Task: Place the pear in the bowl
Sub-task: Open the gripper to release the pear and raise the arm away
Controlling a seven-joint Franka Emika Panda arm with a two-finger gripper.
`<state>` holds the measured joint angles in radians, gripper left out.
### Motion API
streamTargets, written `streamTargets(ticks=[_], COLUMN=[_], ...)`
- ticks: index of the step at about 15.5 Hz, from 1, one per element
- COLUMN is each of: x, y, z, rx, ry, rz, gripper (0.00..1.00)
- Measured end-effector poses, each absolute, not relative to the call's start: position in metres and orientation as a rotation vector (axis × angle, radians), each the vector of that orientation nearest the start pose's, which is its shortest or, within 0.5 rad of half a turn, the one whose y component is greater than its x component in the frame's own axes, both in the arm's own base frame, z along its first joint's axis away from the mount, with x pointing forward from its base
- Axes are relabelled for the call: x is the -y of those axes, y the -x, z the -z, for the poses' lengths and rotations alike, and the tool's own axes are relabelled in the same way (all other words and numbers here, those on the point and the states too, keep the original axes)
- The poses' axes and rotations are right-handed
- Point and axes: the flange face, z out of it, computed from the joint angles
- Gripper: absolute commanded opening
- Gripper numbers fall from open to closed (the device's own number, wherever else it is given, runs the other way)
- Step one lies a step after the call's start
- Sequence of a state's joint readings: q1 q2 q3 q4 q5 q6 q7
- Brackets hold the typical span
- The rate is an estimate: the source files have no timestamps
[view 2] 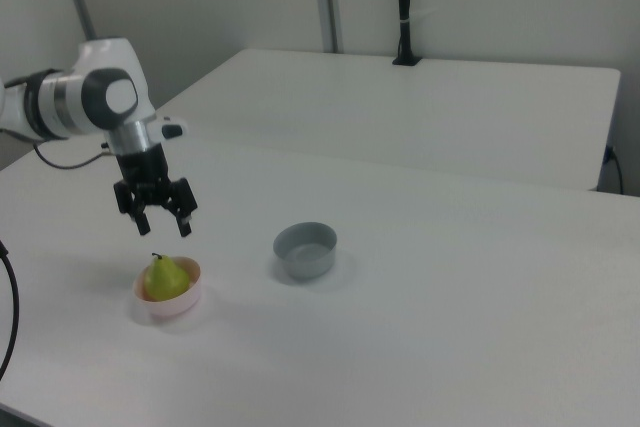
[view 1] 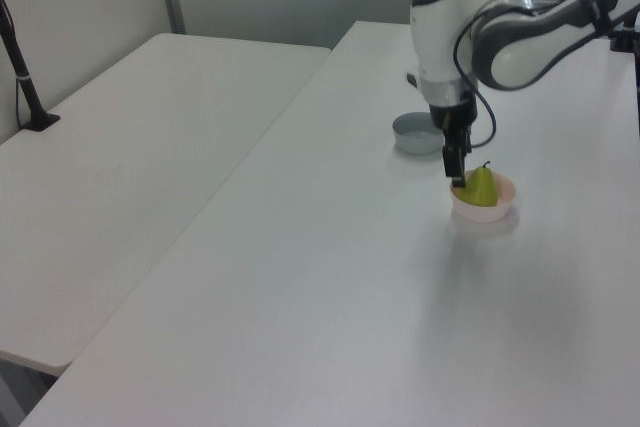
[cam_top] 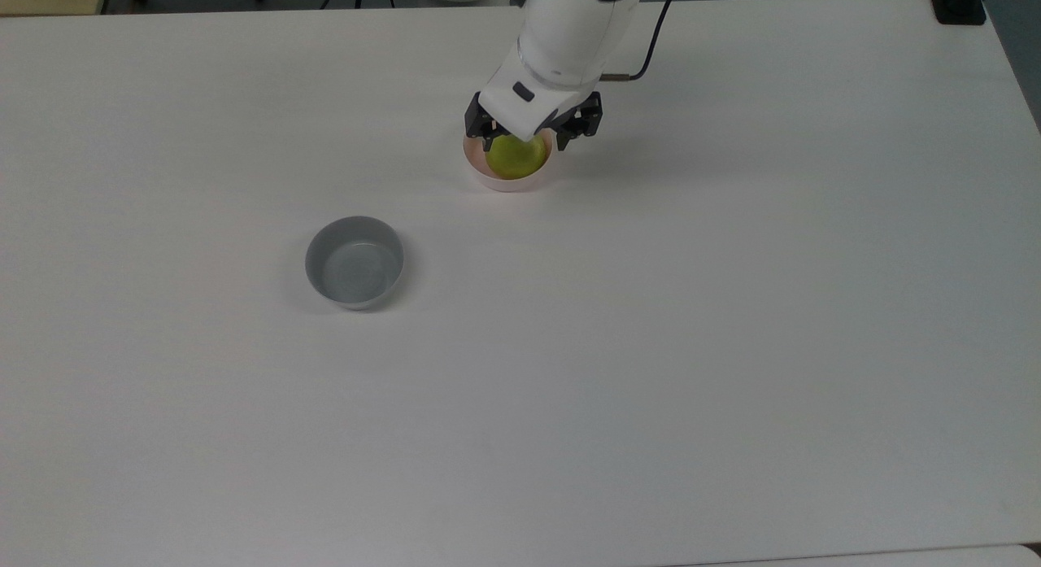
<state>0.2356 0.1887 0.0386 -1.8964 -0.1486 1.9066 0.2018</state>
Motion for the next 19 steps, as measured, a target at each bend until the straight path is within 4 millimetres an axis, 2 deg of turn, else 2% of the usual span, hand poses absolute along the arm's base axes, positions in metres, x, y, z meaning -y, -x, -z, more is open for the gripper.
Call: streamTargets(ticks=[3,4,5,8,11,15,17,19], x=[-0.141,-0.135,-0.128,-0.1,-0.066,-0.01,0.003,0.007], y=[-0.576,-0.581,-0.585,-0.594,-0.591,-0.573,-0.564,-0.558], z=[-0.438,-0.46,-0.474,-0.514,-0.551,-0.589,-0.598,-0.603], rx=[0.18,0.151,0.127,0.045,0.017,-0.075,-0.081,-0.064], ry=[3.295,3.294,3.293,3.284,3.275,3.219,3.218,3.219], rz=[-0.176,-0.137,-0.106,0.001,0.09,0.106,0.063,0.029], gripper=[1.0,1.0,1.0,1.0,1.0,1.0,1.0,1.0])
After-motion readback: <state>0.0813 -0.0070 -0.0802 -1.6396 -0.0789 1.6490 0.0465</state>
